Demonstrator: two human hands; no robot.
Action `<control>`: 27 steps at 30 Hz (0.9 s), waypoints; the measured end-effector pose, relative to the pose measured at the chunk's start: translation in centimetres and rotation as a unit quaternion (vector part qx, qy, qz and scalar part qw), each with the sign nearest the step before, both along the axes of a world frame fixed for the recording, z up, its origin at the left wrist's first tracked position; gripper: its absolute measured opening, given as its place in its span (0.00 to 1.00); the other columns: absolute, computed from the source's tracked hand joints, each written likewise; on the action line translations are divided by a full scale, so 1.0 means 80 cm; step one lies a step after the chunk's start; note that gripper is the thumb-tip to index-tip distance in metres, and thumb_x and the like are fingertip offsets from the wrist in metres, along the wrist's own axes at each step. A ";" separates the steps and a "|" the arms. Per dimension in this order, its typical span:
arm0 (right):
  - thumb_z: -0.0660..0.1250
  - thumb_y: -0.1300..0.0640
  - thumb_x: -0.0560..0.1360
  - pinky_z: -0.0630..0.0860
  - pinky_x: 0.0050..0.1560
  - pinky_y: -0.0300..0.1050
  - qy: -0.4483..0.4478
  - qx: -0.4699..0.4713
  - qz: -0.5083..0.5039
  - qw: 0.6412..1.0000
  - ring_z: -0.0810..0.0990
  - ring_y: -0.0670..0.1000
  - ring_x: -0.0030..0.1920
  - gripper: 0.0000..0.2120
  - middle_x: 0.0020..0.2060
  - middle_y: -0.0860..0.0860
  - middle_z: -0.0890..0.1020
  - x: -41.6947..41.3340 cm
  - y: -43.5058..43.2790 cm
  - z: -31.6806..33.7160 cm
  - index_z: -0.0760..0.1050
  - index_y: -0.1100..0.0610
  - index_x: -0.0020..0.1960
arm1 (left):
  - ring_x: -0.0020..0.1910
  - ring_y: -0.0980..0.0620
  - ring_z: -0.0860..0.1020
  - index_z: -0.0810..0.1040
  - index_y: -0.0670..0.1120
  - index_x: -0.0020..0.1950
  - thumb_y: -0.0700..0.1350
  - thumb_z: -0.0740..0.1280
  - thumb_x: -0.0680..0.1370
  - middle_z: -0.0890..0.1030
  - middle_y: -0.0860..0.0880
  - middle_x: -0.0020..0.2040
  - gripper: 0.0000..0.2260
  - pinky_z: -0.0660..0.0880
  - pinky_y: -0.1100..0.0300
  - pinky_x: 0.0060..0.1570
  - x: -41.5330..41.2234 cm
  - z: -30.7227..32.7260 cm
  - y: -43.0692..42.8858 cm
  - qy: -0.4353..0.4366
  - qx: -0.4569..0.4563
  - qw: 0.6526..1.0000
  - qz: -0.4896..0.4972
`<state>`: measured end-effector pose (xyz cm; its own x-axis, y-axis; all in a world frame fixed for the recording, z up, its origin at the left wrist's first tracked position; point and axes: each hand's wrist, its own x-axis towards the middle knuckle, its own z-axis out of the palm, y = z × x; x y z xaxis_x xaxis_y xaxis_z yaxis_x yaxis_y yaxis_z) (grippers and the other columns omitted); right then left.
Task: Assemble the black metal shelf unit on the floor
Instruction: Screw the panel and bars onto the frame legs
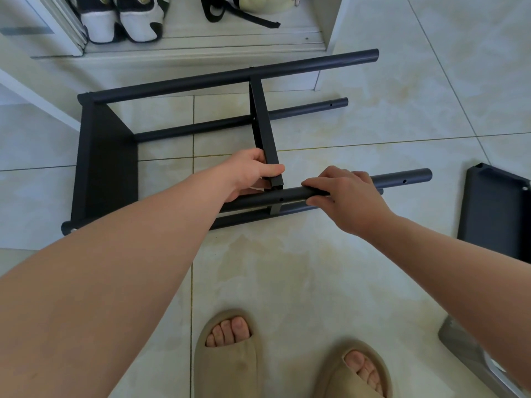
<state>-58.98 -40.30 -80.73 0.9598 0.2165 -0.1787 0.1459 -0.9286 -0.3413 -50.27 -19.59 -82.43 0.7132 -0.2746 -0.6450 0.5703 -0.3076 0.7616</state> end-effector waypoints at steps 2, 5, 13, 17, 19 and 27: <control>0.63 0.49 0.83 0.60 0.66 0.49 0.005 0.000 -0.001 1.000 0.75 0.51 0.54 0.13 0.53 0.45 0.75 0.003 0.000 0.001 0.77 0.45 0.66 | 0.39 0.52 0.85 0.76 0.47 0.50 0.44 0.74 0.76 0.87 0.49 0.44 0.08 0.80 0.58 0.43 0.002 0.004 0.000 0.008 0.005 1.000 -0.006; 0.63 0.48 0.83 0.62 0.64 0.50 0.016 -0.003 -0.001 1.000 0.75 0.51 0.53 0.12 0.53 0.45 0.76 0.002 -0.001 0.003 0.78 0.45 0.65 | 0.32 0.57 0.84 0.76 0.50 0.52 0.48 0.73 0.76 0.86 0.55 0.37 0.09 0.74 0.68 0.27 -0.001 0.014 -0.003 0.010 0.044 0.999 -0.030; 0.62 0.46 0.82 0.64 0.54 0.49 0.044 -0.034 0.017 0.998 0.73 0.47 0.46 0.10 0.49 0.42 0.74 -0.036 -0.019 0.012 0.78 0.41 0.61 | 0.33 0.58 0.84 0.77 0.47 0.58 0.46 0.73 0.77 0.85 0.49 0.50 0.12 0.74 0.69 0.28 -0.039 0.009 -0.015 0.031 0.022 0.995 -0.088; 0.60 0.44 0.82 0.68 0.53 0.50 0.070 -0.059 0.032 0.995 0.74 0.48 0.48 0.10 0.49 0.41 0.74 -0.059 -0.031 0.012 0.76 0.40 0.61 | 0.39 0.57 0.84 0.77 0.47 0.61 0.48 0.72 0.78 0.85 0.50 0.53 0.14 0.74 0.65 0.36 -0.060 0.007 -0.027 0.039 0.032 0.990 -0.135; 0.60 0.44 0.82 0.67 0.53 0.50 0.070 -0.063 0.032 0.995 0.74 0.49 0.49 0.10 0.49 0.41 0.74 -0.061 -0.033 0.009 0.76 0.40 0.61 | 0.39 0.57 0.84 0.77 0.46 0.62 0.48 0.72 0.78 0.85 0.50 0.53 0.14 0.74 0.66 0.35 -0.063 0.008 -0.030 0.040 0.028 0.990 -0.131; 0.57 0.41 0.83 0.65 0.57 0.49 0.078 -0.088 0.028 0.993 0.73 0.51 0.53 0.16 0.53 0.43 0.75 -0.063 -0.035 0.003 0.73 0.41 0.67 | 0.39 0.56 0.82 0.76 0.47 0.56 0.53 0.74 0.75 0.83 0.52 0.48 0.16 0.74 0.64 0.34 -0.069 0.019 -0.038 -0.028 0.128 0.983 -0.126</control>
